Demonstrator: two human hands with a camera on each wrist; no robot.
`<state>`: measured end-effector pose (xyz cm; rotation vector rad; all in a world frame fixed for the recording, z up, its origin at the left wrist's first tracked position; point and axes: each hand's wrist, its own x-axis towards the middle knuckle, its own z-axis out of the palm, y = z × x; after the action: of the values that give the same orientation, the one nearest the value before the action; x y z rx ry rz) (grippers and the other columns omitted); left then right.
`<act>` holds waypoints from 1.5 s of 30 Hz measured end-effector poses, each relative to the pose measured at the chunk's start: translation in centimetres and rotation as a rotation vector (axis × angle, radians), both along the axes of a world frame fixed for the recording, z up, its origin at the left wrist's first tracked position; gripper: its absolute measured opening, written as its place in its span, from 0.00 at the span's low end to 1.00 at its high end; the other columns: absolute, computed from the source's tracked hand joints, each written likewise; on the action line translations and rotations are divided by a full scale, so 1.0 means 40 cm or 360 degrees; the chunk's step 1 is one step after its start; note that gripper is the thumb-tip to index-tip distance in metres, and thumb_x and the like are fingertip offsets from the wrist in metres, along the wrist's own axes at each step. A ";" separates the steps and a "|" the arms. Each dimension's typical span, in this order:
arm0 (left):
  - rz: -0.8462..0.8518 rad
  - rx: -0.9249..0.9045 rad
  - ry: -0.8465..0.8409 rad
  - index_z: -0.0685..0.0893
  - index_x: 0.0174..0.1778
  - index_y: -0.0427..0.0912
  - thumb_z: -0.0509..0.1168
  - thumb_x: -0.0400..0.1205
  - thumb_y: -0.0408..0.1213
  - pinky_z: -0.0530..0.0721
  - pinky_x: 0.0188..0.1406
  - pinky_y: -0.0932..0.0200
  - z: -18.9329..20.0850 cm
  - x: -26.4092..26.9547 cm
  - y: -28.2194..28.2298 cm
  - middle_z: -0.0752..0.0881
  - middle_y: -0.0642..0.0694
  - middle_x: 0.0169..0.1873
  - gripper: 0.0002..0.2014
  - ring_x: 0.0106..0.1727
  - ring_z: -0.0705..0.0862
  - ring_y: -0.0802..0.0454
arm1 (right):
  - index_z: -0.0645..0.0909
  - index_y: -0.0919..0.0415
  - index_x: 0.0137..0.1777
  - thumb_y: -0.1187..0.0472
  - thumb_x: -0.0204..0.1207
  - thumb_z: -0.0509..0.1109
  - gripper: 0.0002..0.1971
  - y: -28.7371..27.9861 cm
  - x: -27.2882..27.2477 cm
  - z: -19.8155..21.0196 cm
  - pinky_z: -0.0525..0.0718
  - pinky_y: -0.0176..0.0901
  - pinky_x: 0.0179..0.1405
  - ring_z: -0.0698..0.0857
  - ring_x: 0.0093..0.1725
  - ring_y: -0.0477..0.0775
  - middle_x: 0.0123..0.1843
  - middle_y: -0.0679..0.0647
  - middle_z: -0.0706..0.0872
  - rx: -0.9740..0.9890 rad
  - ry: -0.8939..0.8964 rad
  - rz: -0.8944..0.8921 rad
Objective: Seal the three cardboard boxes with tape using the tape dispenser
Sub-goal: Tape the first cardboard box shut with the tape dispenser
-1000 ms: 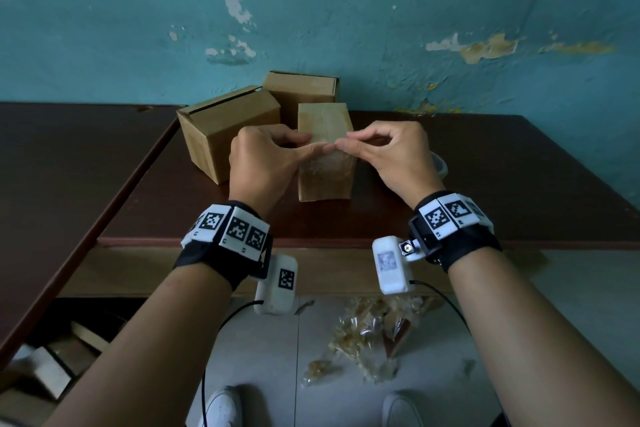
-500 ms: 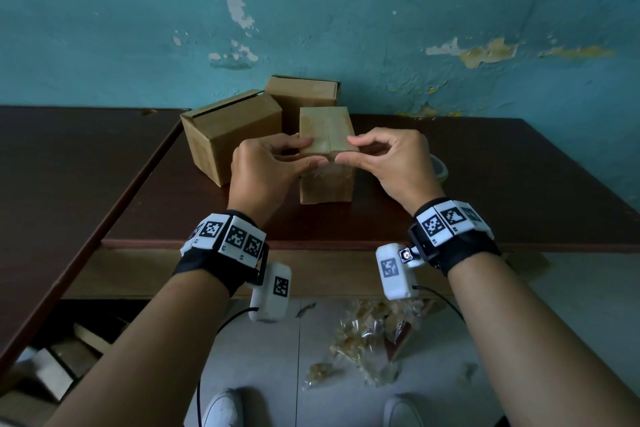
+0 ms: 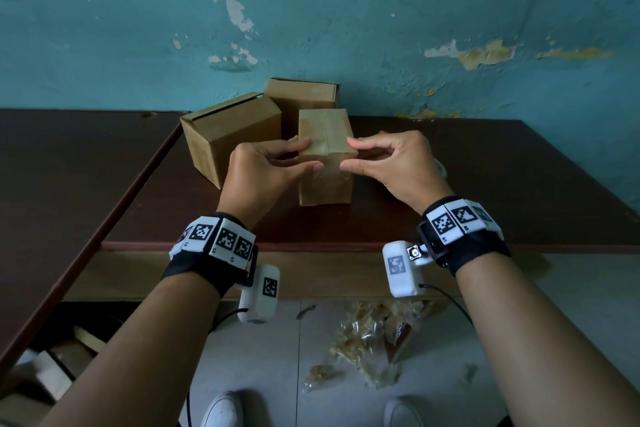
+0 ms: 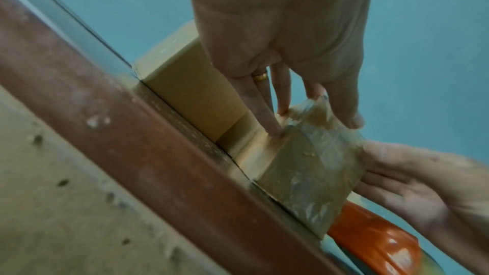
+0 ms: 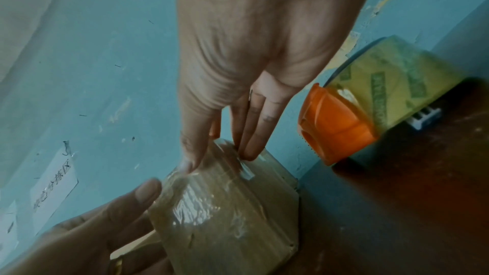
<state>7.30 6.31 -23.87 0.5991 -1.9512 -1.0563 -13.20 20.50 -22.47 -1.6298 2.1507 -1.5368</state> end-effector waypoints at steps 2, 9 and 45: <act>0.0105 -0.0077 0.0005 0.93 0.66 0.45 0.85 0.73 0.50 0.93 0.60 0.56 0.000 -0.008 0.019 0.92 0.52 0.64 0.26 0.64 0.90 0.62 | 0.96 0.53 0.59 0.48 0.67 0.90 0.21 -0.003 0.005 0.004 0.82 0.26 0.65 0.87 0.56 0.23 0.56 0.41 0.94 -0.0011 0.0013 -0.0032; 0.0271 -0.0272 -0.0049 0.94 0.63 0.49 0.82 0.73 0.56 0.93 0.58 0.53 -0.006 -0.025 0.027 0.93 0.56 0.59 0.25 0.59 0.90 0.65 | 0.96 0.55 0.54 0.46 0.65 0.91 0.20 -0.024 0.016 -0.001 0.91 0.39 0.52 0.92 0.48 0.36 0.48 0.41 0.95 -0.0111 0.0040 -0.0100; -0.0163 -0.0026 -0.0042 0.87 0.77 0.47 0.81 0.79 0.29 0.89 0.67 0.59 0.002 0.023 0.016 0.86 0.50 0.75 0.29 0.68 0.89 0.63 | 0.94 0.53 0.63 0.59 0.70 0.89 0.20 0.003 -0.010 0.013 0.84 0.39 0.73 0.91 0.62 0.36 0.61 0.46 0.94 0.0083 -0.0204 0.0137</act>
<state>8.23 6.94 -23.81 0.5112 -2.0297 -1.0993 -13.59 20.64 -21.96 -1.5415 2.0116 -1.5037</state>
